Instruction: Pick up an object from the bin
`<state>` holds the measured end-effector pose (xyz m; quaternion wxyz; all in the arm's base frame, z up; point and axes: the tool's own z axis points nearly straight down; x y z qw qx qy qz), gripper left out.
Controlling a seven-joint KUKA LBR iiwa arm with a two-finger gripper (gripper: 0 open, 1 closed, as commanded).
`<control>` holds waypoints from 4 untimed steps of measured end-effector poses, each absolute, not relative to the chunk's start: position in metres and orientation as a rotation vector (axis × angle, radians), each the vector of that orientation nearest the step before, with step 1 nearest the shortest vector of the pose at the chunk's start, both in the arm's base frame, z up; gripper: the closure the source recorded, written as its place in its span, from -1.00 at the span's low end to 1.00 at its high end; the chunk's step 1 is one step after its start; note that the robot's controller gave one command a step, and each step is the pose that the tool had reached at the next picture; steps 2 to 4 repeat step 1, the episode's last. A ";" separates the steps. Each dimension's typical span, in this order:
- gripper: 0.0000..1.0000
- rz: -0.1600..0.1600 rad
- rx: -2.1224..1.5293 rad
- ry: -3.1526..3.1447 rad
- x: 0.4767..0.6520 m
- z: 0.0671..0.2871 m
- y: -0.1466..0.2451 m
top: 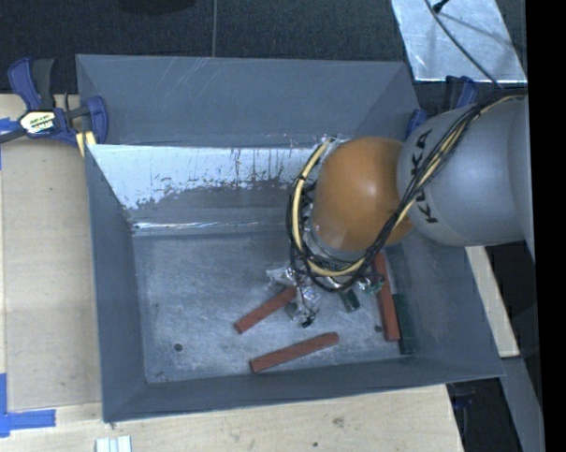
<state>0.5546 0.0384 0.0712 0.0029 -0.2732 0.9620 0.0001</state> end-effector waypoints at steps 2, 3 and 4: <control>1.00 -0.002 -0.789 3.031 0.524 0.243 0.040; 1.00 -0.002 -0.789 3.031 0.524 0.243 0.040; 1.00 -0.002 -0.789 3.031 0.524 0.243 0.040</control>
Offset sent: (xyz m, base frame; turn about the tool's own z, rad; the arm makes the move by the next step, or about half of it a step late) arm -0.0326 0.0017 0.1683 0.0442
